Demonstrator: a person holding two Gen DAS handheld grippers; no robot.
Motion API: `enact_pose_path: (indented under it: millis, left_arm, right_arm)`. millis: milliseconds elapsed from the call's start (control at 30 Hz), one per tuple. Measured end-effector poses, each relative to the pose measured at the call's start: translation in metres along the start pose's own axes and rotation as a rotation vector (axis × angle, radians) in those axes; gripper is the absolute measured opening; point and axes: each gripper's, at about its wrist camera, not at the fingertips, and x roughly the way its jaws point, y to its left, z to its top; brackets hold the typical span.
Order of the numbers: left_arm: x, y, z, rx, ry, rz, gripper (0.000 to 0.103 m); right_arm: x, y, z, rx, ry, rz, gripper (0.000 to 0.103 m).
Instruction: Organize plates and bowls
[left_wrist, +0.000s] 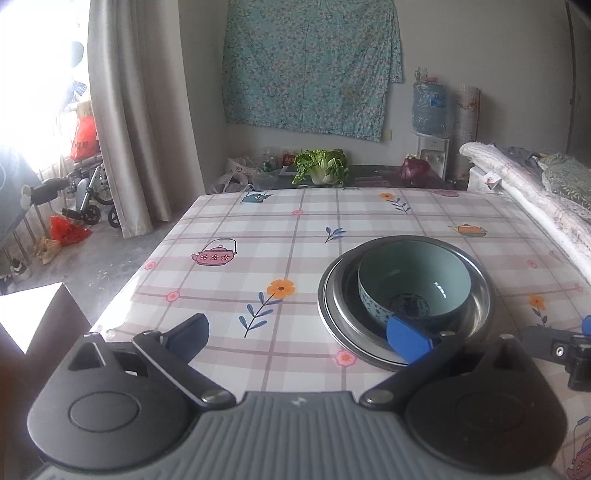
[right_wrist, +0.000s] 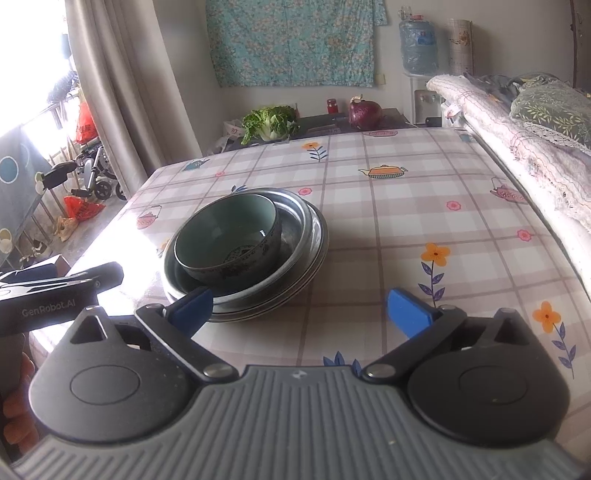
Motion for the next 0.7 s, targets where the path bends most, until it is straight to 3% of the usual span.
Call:
enact_pose_path:
  millis: [200, 700]
  left_arm:
    - [0.011, -0.007, 0.004, 0.053, 0.037, 0.002, 0.103]
    - [0.030, -0.001, 0.003, -0.017, 0.194, 0.010, 0.103]
  right_arm:
    - [0.008, 0.000, -0.002, 0.008, 0.027, -0.028, 0.102]
    - [0.023, -0.001, -0.004, 0.022, 0.072, -0.111, 0.102]
